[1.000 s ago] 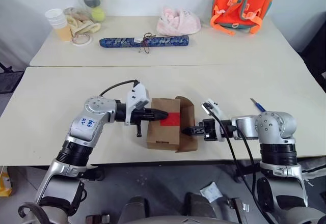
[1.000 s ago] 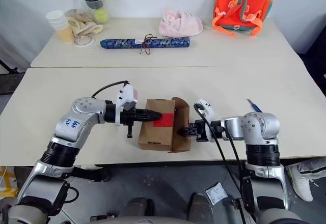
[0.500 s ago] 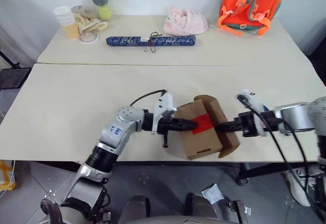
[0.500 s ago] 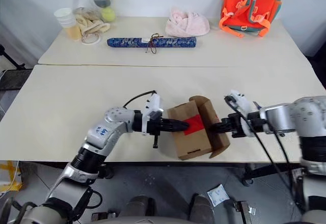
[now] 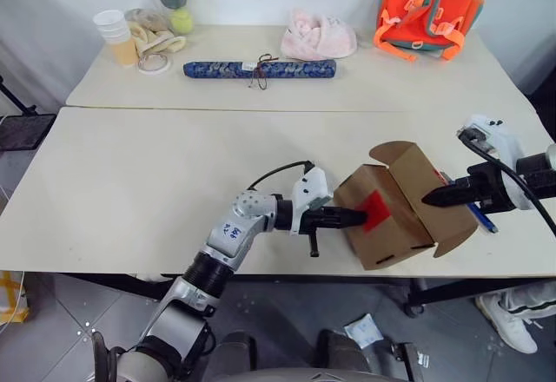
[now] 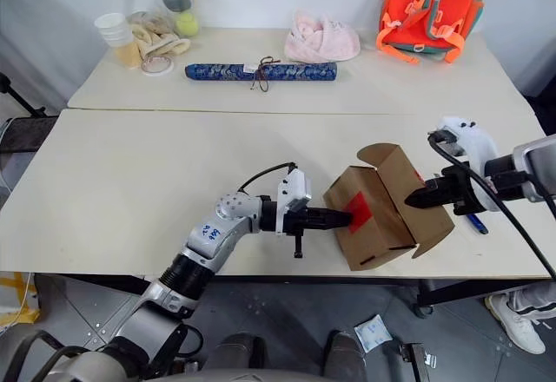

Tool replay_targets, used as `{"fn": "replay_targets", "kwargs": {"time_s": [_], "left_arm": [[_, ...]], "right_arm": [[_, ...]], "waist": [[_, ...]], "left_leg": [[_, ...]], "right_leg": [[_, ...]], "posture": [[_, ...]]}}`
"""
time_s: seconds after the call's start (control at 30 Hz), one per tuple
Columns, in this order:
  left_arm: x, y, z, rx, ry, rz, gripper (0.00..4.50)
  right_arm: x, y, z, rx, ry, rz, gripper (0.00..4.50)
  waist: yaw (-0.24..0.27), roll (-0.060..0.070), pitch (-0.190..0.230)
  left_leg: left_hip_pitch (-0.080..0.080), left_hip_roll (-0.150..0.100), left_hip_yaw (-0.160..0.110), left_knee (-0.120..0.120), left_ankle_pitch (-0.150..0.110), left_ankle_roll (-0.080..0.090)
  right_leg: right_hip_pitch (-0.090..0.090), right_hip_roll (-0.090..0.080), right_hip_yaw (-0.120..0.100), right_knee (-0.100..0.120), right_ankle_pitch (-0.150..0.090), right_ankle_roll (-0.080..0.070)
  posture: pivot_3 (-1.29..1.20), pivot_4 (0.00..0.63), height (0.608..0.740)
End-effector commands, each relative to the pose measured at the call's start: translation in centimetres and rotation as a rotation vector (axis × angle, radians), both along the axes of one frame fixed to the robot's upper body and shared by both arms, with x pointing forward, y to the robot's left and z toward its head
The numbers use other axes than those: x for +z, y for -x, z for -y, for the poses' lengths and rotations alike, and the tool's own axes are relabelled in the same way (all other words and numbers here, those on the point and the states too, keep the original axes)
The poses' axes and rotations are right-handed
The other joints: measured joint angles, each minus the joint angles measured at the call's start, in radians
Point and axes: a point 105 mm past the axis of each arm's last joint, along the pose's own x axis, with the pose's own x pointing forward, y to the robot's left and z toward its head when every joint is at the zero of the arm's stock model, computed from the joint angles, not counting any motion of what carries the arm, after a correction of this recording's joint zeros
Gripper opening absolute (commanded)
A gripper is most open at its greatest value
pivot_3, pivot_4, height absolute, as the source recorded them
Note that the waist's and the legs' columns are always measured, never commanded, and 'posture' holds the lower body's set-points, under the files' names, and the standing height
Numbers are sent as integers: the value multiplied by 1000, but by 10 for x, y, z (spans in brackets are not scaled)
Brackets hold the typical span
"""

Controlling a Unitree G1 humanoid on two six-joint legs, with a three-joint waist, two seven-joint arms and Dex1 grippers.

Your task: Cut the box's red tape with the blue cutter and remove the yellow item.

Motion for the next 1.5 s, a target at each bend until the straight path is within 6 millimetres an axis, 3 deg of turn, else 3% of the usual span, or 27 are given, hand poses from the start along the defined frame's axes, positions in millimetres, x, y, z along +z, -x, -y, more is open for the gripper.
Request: {"fn": "replay_targets", "kwargs": {"time_s": [0.03,0.17,0.33,0.57,0.73,0.87,0.97,1.17,1.3,1.4,1.5], "left_arm": [[6,-4,6,34,33,34,0],[7,-6,8,51,45,35,0],[3,-11,-5,92,14,32,0],[1,-11,-13,118,5,32,0],[6,-16,-31,135,-2,75,0],[12,-20,-62,116,6,123,0],[21,-12,-83,58,28,132,0],[37,26,-102,-131,2,88,0],[55,31,-90,-175,35,119,0],[72,29,-65,-198,74,149,0],[71,23,-36,-201,18,140,0]], "right_arm": [[14,6,-2,21,13,26,27],[17,9,-4,27,18,24,27],[20,12,-13,55,36,31,27],[10,5,-14,5,54,48,27],[9,2,-14,-51,51,85,27],[12,-4,-10,-118,63,134,27],[18,-6,-7,-141,66,162,27],[21,-5,-3,-154,87,173,27],[19,-4,-4,-152,100,176,27],[17,-4,-5,-153,103,175,27],[15,-5,-6,-151,98,177,27]], "waist": [[1,0,0],[5,0,0],[7,0,0],[13,0,0],[11,0,0],[7,0,0],[3,0,0],[3,0,0],[7,1,1],[17,1,1],[19,1,1]], "left_leg": [[0,0,0,0,0,0],[-1,0,0,0,0,0],[-1,0,0,0,0,0],[-1,0,0,0,0,0],[-1,2,0,2,0,0],[-1,3,1,2,0,0],[-3,3,1,2,0,0],[-8,4,0,5,0,0],[-11,4,-2,8,-1,0],[-13,4,-3,11,-1,1],[-14,4,-2,12,-1,1]], "right_leg": [[0,0,0,0,0,0],[-1,0,0,0,0,0],[-1,0,0,0,0,0],[-1,0,0,0,0,0],[-1,1,-1,0,1,-2],[-1,2,-1,0,1,-2],[-3,2,-1,0,1,-2],[-5,2,-4,-1,1,-2],[-5,2,-6,0,2,-2],[-5,2,-6,0,4,-2],[-5,2,-6,-1,5,-1]], "posture": [[0,150,740],[0,150,740],[0,150,740],[0,150,740],[0,150,740],[0,150,740],[0,150,740],[0,150,740],[0,150,740],[0,150,740],[0,150,740]]}}
